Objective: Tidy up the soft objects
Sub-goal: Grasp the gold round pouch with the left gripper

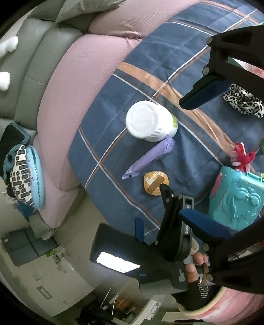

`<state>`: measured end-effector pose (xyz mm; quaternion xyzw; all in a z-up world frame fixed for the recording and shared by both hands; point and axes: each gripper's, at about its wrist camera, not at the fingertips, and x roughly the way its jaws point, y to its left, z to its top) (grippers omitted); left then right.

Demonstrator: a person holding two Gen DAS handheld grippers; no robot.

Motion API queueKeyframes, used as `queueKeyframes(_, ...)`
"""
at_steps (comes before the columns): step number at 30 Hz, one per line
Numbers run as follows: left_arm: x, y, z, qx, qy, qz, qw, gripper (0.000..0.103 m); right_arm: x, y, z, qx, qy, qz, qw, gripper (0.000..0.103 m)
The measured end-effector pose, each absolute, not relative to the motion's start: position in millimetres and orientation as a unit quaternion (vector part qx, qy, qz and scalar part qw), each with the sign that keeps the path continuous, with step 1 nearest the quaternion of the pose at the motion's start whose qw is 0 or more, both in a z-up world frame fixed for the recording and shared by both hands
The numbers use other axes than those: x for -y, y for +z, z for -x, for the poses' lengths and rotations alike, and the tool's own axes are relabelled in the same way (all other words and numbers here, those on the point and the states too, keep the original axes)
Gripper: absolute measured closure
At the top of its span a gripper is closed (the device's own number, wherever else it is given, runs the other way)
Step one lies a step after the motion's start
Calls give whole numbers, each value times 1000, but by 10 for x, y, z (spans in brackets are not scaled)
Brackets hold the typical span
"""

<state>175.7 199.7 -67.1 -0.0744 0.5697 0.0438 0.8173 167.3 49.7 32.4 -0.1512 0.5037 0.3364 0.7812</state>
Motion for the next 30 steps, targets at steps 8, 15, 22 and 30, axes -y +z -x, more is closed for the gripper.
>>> queueKeyframes(8, -1776, -856, -1961, -588, 36, 45, 807, 25, -412, 225, -1783, -522, 317, 150, 778, 3)
queueKeyframes(15, -1664, -827, -1975, -578, 11, 54, 814, 53, -402, 224, -1826, -524, 314, 154, 777, 3)
queueKeyframes(22, -1802, -797, -1802, -562, -11, 98, 821, 64, -502, 208, -1830, -518, 322, 172, 774, 4)
queueKeyframes(30, -2110, -732, -1572, -534, -23, 161, 830, 67, -638, 178, -1832, -513, 341, 187, 765, 21)
